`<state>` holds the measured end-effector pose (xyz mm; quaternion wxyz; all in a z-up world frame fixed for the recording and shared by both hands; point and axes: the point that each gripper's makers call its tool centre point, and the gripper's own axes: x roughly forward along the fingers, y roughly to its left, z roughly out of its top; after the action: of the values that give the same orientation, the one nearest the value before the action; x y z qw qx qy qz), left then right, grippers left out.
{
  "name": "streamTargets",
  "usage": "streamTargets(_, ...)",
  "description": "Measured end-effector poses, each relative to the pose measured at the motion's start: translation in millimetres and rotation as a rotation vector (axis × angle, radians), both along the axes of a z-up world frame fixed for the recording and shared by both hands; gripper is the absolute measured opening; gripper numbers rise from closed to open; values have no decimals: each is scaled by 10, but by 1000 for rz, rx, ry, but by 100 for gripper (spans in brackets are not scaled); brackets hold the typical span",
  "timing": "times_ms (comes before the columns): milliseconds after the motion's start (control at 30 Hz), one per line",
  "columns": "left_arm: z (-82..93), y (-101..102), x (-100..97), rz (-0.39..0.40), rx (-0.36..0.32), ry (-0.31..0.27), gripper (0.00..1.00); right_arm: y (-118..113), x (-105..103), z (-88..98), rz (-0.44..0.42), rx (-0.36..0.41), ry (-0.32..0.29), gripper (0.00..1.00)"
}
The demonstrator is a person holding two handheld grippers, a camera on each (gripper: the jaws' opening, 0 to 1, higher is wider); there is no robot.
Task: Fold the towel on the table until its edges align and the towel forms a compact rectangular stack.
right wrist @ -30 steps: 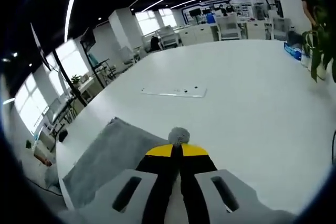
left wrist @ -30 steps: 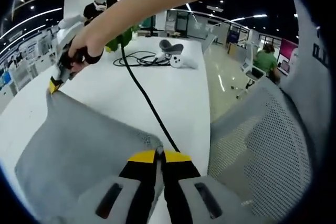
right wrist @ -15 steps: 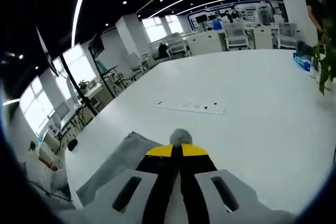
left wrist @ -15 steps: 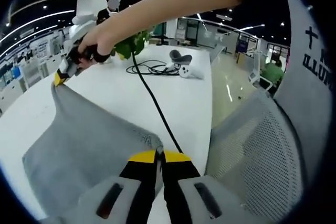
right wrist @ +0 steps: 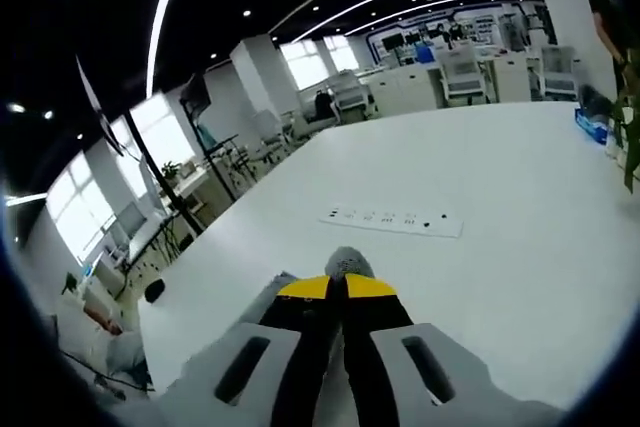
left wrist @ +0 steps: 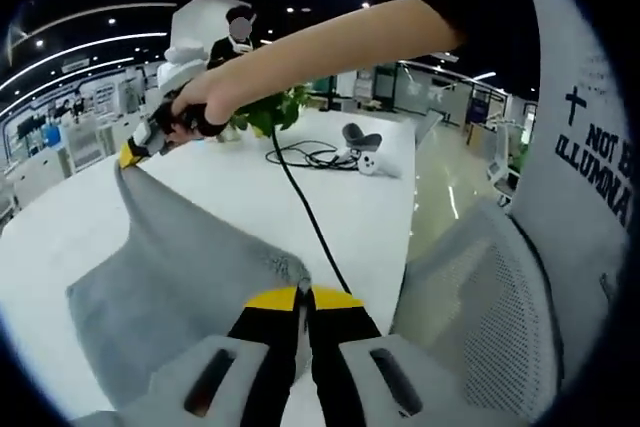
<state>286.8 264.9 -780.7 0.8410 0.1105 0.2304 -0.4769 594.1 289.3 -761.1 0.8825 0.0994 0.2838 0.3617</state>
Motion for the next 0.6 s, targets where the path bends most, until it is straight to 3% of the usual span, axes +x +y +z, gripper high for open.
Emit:
streamTargets(200,17,203,-26,38,7,-2,3,250,-54,58,28,-1,-10,1)
streamTargets(600,87,754,-71,200,-31,19,3,666,-96,160,76,5,-26,1)
